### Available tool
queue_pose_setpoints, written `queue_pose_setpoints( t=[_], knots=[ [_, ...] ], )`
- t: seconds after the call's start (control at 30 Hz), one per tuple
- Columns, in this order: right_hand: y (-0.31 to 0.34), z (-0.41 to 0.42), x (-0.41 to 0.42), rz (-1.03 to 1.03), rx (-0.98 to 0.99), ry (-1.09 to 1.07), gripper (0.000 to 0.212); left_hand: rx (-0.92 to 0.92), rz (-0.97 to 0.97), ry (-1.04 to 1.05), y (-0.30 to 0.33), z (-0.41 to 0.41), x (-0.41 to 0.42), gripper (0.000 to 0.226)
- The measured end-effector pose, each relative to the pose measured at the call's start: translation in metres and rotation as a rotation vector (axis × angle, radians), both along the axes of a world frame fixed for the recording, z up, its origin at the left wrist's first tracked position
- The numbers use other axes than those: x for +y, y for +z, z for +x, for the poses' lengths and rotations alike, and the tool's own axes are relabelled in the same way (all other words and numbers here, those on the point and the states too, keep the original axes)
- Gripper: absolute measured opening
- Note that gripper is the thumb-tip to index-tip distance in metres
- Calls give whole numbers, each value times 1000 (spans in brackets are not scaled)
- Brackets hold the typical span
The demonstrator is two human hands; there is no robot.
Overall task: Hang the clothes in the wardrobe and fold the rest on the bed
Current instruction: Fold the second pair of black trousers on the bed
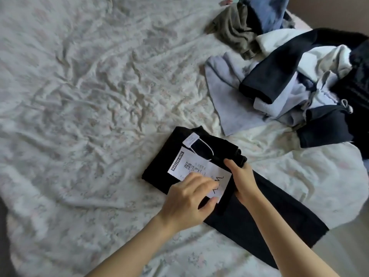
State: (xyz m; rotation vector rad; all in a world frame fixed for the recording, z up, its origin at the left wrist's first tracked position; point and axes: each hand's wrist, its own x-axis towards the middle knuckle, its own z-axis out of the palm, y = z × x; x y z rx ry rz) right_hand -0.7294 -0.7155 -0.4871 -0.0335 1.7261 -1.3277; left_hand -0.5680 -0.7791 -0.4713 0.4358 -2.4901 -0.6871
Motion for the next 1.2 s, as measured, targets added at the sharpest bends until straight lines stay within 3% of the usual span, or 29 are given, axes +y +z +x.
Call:
queue_pose_setpoints(
  t=[0.1,0.17,0.27,0.4,0.53,0.6,0.7,0.77,0.83,0.97,1.07,1.2],
  knots=[
    [-11,-6,37,108,99,-33,6,-96,-43,211,-11,-7,1,33],
    [-18,-8,51,172,139,-105,8,-367,-3,313,-24,-11,-2,52],
    [-27,-6,60,265,205,-135,19,-819,111,250,-61,-8,-2,75],
    [-33,2,62,449,287,-51,38,-1026,50,165,-96,0,-5,74],
    [-29,4,56,695,505,136,56,-1001,25,88,-93,3,-9,75],
    [-26,6,45,702,795,196,57,-772,41,56,-84,7,-12,63],
    [-22,14,17,436,1206,339,50,-384,-15,171,-80,6,-23,39],
    [-28,22,-7,300,1335,562,48,-433,-75,252,-83,-4,-36,40],
    [-39,27,-28,278,1332,829,50,-600,-27,335,-91,-13,-49,51],
    [-85,15,-29,470,1270,1162,54,-914,4,415,-122,-10,-63,62],
    [-95,14,-8,542,1300,1178,53,-910,-94,386,-126,3,-56,63],
    [-88,34,26,496,1354,1043,52,-841,-183,344,-117,30,-38,57]
  ],
)
